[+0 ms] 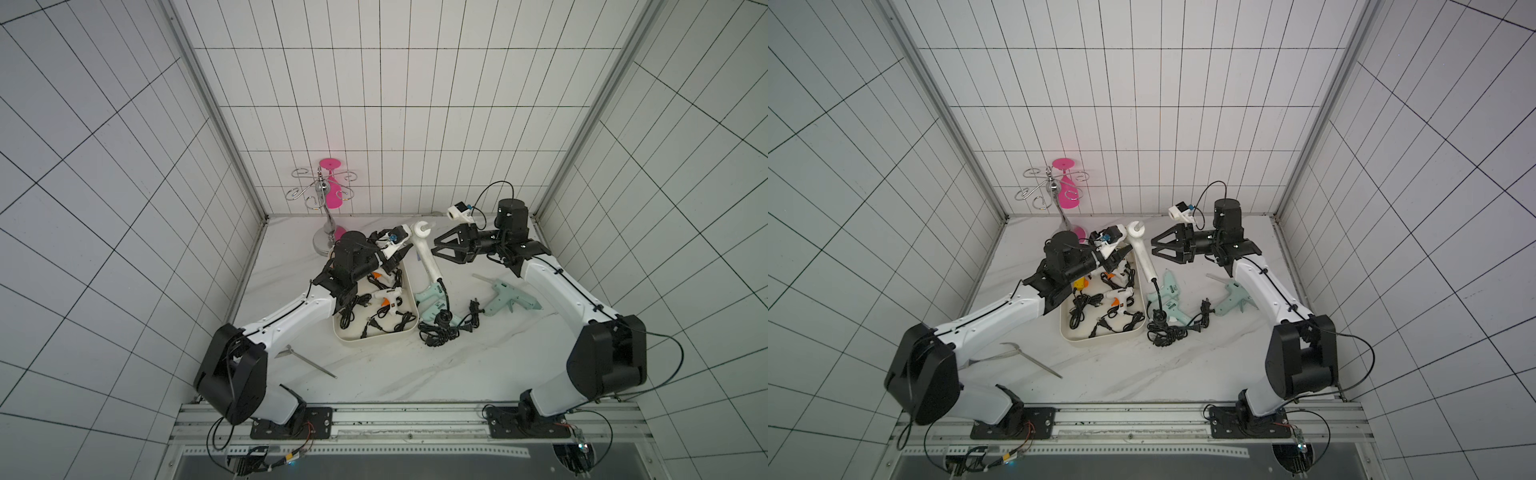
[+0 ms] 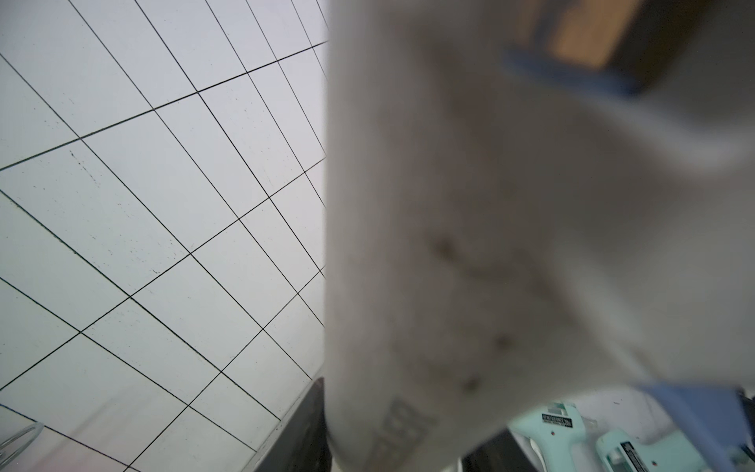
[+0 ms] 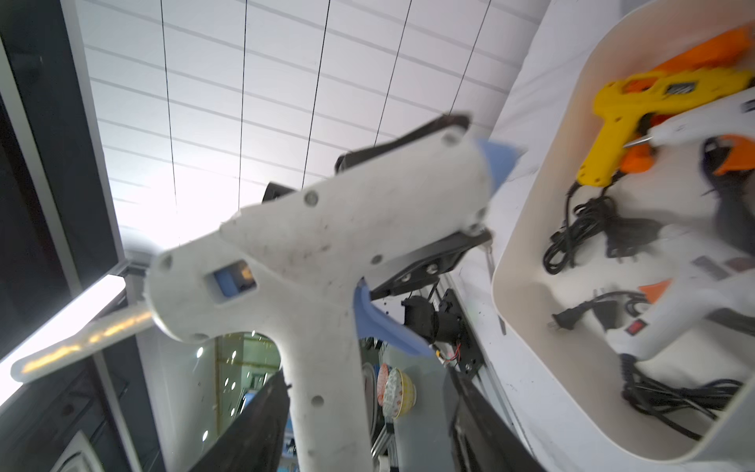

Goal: Put the hot melt glue gun into the storage box
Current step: Pick up the hot melt adhesive gun from the center of the board, then place the hot melt adhesive gun in the storage box.

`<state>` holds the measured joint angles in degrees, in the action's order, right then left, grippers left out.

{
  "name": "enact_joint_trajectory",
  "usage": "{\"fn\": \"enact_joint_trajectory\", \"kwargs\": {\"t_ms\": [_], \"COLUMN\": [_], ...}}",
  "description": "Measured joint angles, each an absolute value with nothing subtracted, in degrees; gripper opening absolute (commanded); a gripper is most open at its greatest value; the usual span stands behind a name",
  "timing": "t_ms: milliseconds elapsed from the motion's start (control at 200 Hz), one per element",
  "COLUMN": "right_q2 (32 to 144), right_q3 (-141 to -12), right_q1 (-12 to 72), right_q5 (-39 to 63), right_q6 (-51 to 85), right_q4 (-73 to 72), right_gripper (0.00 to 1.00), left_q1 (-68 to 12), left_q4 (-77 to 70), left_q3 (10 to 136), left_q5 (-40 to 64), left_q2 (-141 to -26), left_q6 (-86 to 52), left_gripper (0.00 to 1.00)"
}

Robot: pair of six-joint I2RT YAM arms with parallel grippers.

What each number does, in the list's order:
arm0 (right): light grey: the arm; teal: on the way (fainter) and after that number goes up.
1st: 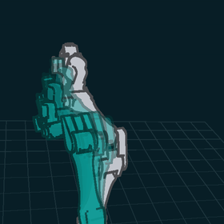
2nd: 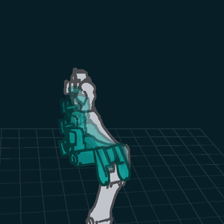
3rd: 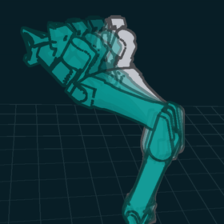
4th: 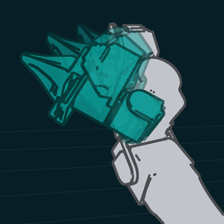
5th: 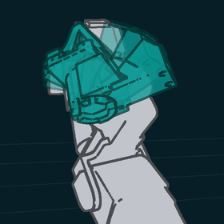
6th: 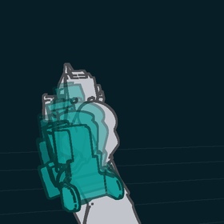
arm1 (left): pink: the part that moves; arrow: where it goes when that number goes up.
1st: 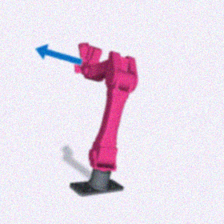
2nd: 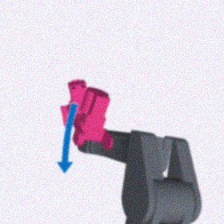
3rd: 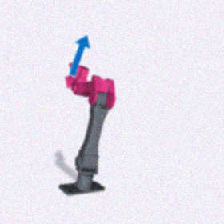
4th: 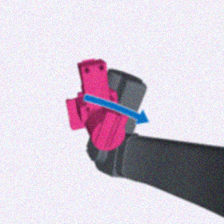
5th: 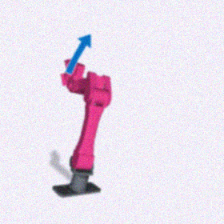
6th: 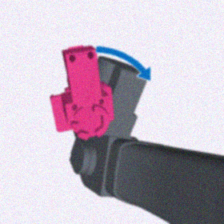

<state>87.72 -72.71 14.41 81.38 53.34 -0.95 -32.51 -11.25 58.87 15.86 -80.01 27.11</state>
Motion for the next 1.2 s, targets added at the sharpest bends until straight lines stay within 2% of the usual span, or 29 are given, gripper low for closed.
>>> {"fn": "enact_joint_trajectory", "kwargs": {"t_ms": [135,220,375,535,709,1049,1199], "right_q2": [83.4,81.5,82.5,86.1,86.6,86.6,85.7], "right_q3": [-68.8,-66.0,-61.5,-58.6,-57.9,-57.0,-58.1], "right_q1": [4.4,1.1,1.3,3.2,5.3,6.4,10.9], "right_q5": [75.2,71.5,67.6,65.2,63.9,62.7,57.2], "right_q6": [52.9,52.2,51.9,51.8,50.3,45.4,35.5], "right_q4": [-1.4,-1.9,-2.7,-3.2,-2.9,0.4,9.6], "right_gripper": [0.66,0.66,0.66,0.66,0.66,0.65,0.64], "left_q1": [-32.6,-32.5,-31.6,-27.1,-22.4,-22.3,-22.4], "left_q4": [2.8,11.2,25.0,35.6,39.8,40.1,39.9], "left_q3": [58.8,59.0,60.1,61.7,65.5,66.9,64.1], "left_q5": [10.9,7.0,-0.7,-6.4,-10.2,-12.9,-15.2], "left_q2": [-70.3,-66.0,-64.9,-66.3,-69.6,-78.8,-82.4], "left_q6": [29.6,31.0,33.1,34.7,35.7,35.5,34.9], "left_gripper": [0.13,0.11,0.09,0.09,0.09,0.09,0.09]}}
